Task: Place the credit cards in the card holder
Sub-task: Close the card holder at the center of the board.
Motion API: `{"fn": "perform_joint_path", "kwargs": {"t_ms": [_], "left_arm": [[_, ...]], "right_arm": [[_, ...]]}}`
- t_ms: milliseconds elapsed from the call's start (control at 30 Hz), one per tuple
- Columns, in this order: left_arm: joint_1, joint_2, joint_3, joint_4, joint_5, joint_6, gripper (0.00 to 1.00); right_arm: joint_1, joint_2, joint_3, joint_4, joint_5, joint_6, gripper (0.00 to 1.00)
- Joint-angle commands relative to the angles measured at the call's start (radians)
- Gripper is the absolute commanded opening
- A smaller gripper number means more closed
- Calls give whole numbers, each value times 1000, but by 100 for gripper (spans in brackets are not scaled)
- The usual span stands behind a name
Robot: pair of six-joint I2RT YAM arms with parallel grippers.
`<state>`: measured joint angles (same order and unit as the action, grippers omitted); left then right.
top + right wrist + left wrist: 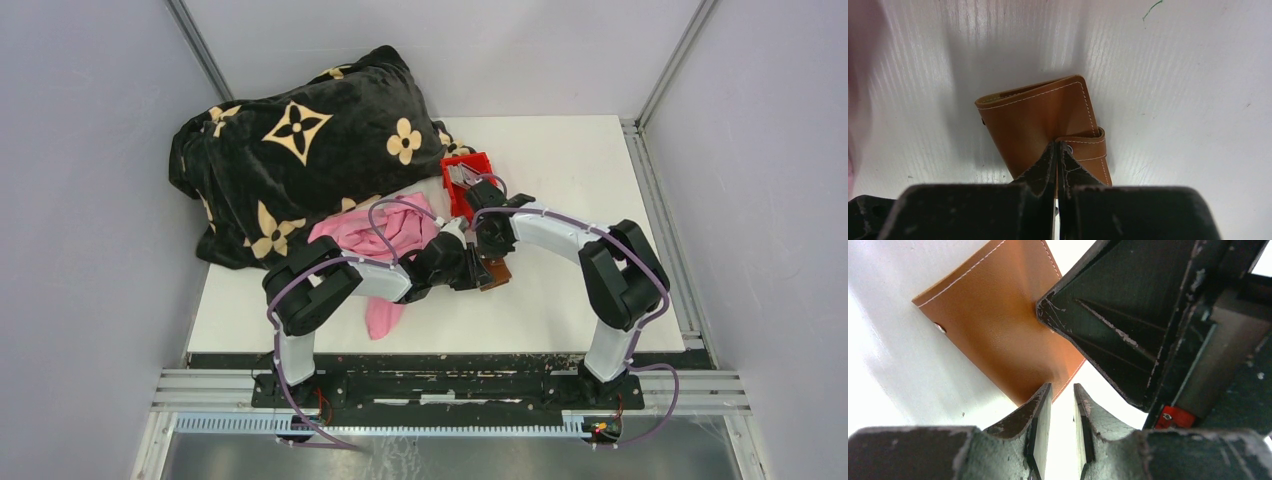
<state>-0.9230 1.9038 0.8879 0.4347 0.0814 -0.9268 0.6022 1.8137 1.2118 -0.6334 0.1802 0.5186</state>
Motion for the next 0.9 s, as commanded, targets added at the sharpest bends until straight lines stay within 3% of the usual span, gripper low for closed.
{"fn": "perform_joint_path", "kwargs": {"t_ms": [0,867], "left_arm": [[14,37,-51,-178,-42,9,32],[13,17,-67,-221,-58,12,32]], "right_arm": [[9,19,-66,64,-38,43,1],[-33,-50,-352,210,-43,150,1]]}}
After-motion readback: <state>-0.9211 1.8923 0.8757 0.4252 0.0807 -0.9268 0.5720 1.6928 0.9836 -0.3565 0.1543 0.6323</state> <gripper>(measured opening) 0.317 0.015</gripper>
